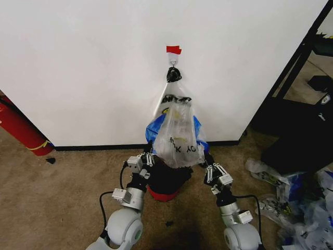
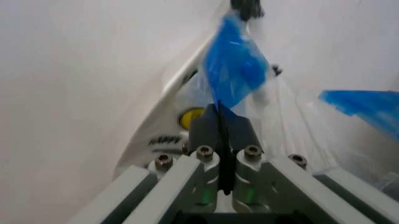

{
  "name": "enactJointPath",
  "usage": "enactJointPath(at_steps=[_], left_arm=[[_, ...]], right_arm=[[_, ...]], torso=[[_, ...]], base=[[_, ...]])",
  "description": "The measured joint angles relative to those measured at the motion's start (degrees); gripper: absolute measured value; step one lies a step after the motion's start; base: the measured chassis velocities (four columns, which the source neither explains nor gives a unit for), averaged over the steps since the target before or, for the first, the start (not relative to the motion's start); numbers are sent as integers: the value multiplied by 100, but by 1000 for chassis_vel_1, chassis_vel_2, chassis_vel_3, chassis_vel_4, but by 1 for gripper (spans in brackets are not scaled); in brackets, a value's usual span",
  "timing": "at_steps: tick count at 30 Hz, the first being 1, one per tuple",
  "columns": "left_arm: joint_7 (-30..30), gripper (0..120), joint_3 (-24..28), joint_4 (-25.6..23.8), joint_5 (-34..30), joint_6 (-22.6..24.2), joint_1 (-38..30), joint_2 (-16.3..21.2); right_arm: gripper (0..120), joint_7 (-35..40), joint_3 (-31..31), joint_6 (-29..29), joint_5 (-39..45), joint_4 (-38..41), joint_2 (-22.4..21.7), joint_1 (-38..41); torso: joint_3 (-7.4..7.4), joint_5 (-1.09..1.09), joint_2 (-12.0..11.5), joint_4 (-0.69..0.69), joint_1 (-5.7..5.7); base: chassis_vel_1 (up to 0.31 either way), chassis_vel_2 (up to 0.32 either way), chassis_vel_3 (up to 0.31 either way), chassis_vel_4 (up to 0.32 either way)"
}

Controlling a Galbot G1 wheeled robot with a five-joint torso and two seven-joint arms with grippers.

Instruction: Pick up the garbage bag from the wall and place it over the trash bin.

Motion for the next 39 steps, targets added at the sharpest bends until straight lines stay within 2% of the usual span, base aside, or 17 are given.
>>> enactJointPath(at_steps=[4,9,11,12,16,21,25,29,31,33,38,39], left_arm=[[0,0,-55,-335,3,0,77,40],[-42,0,-199,-983,-12,31,351,167],[-147,0,-239,-1293,-13,155,497,238],[-147,0,-239,-1293,-13,155,497,238],[-493,0,-296,-1775,-3,559,690,420],[-613,0,-282,-1968,33,815,784,528],[-616,0,-248,-1837,100,804,758,499],[-607,0,-169,-1397,228,631,732,436],[-604,0,-160,-1344,234,612,725,433],[-594,0,-107,-961,271,475,646,396],[-586,0,-2,-367,378,308,520,320],[-586,0,-2,-367,378,308,520,320]], right_arm=[[0,-329,-35,107,286,319,0,60],[0,-870,-149,239,622,683,53,47],[0,-1117,-211,282,745,773,85,28],[0,-1117,-211,282,745,773,85,28],[0,-1270,-274,321,773,819,147,0],[0,-1271,-306,373,832,777,164,-88],[0,-1300,-272,466,832,587,158,-86],[0,-1310,-251,589,804,166,169,-19],[0,-1310,-253,595,800,136,170,-16],[0,-1308,-256,620,750,-82,177,33],[0,-1269,-290,574,602,-478,123,200],[0,-1269,-290,574,602,-478,123,200]], torso=[[0,0,0,0,0],[0,-1,0,0,0],[0,0,0,0,0],[0,0,0,0,0],[0,0,0,0,0],[0,0,0,0,0],[0,0,0,0,0],[1,0,0,0,0],[1,0,0,0,0],[1,0,0,-1,1],[1,0,-1,0,1],[1,0,-1,0,1]], base=[[0,0,0,0],[0,0,0,0],[0,0,0,0],[0,0,0,0],[0,0,0,0],[0,0,0,0],[0,0,0,0],[0,0,0,0],[0,0,0,0],[0,0,0,0],[0,0,0,0],[0,0,0,0]])
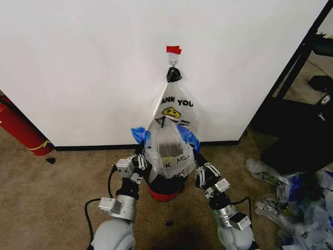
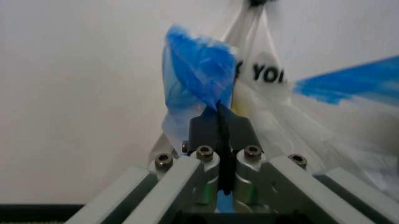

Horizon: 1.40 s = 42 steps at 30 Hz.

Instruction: Pick up the garbage bag from the wall and place it over the trash bin.

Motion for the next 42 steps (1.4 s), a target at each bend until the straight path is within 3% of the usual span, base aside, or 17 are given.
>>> enactJointPath(at_steps=[5,10,14,21,34,42], left_arm=[[-4,0,55,458,179,-80,-145,67],[-5,0,45,519,452,-42,-99,346],[-25,0,-55,336,681,48,92,753],[-181,0,-169,170,1000,289,465,1086],[-236,0,-165,743,1554,177,687,991],[-360,0,-169,797,2091,178,924,918]], right_arm=[[0,6,-245,-24,68,-788,-264,282],[0,154,-555,-80,285,-1339,-538,363],[0,310,-717,-174,553,-1173,-758,130],[0,380,-684,62,574,-939,-1013,-257],[0,808,-684,399,560,-1200,-1051,-846],[0,872,-822,423,1249,-1490,-922,-692]], torso=[[0,0,0,1,0],[0,0,0,0,0],[-1,0,0,0,0],[-1,0,0,1,0],[-1,0,0,0,0],[-2,-13,1,1,-1]], base=[[0,0,0,0],[0,0,0,0],[0,0,0,0],[0,0,0,0],[0,0,0,0],[0,0,0,0]])
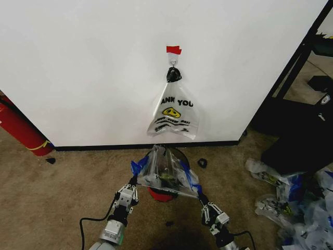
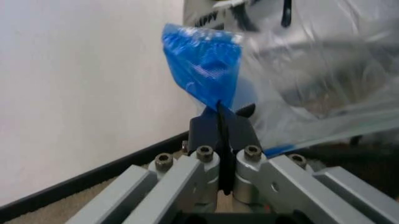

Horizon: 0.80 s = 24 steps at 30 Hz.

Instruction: Pick up the garbage bag from the wall and place it over the trash bin.

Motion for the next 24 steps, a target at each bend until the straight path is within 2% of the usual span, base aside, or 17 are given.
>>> enactJointPath(at_steps=[7,14,19,24], left_arm=[[-85,0,16,300,140,41,-69,-31],[-60,0,102,447,107,147,-338,-1],[154,0,215,778,-3,201,-784,132],[441,0,251,833,-143,222,-921,309]], right_arm=[[0,-39,-61,-5,516,-314,204,257],[0,-65,-61,-177,638,-456,318,414],[0,-127,-61,-336,665,-596,332,504],[0,-445,-61,-360,736,-657,350,527]], torso=[[0,-7,4,-1,0],[0,11,3,1,-1],[2,16,-1,1,0],[2,16,-2,0,0]], base=[[0,0,0,0],[0,0,0,0],[0,0,0,0],[0,0,0,0]])
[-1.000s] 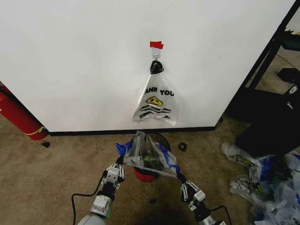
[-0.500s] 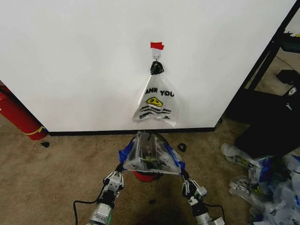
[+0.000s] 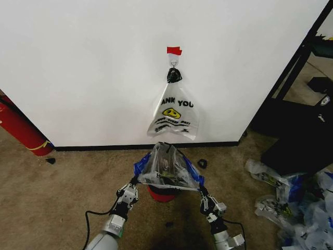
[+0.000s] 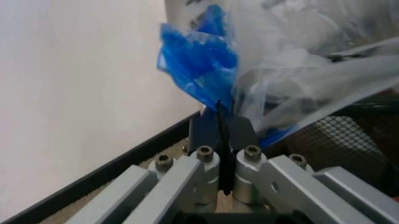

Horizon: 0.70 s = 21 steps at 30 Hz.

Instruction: Pick up the garbage bag from the wall and place it over the trash bin.

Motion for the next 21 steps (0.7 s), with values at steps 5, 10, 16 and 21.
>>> enactJointPath(at_steps=[5,10,16,21], left_arm=[[158,0,-8,-195,-66,72,43,252],[185,0,-28,-217,-234,153,34,530],[217,0,-38,-430,-417,228,31,884],[245,0,-5,-395,-486,270,12,1066]], right_arm=[[0,-674,0,-14,151,288,-128,-200],[0,-1057,-3,-45,136,410,-355,-362],[0,-1171,-26,-178,174,791,-577,-567],[0,-1012,-76,-296,292,937,-677,-623]], torso=[[0,3,-1,1,0],[1,9,-2,-1,0],[1,4,-2,-2,0],[0,-2,-1,-2,0]], base=[[0,0,0,0],[0,0,0,0],[0,0,0,0],[0,0,0,0]])
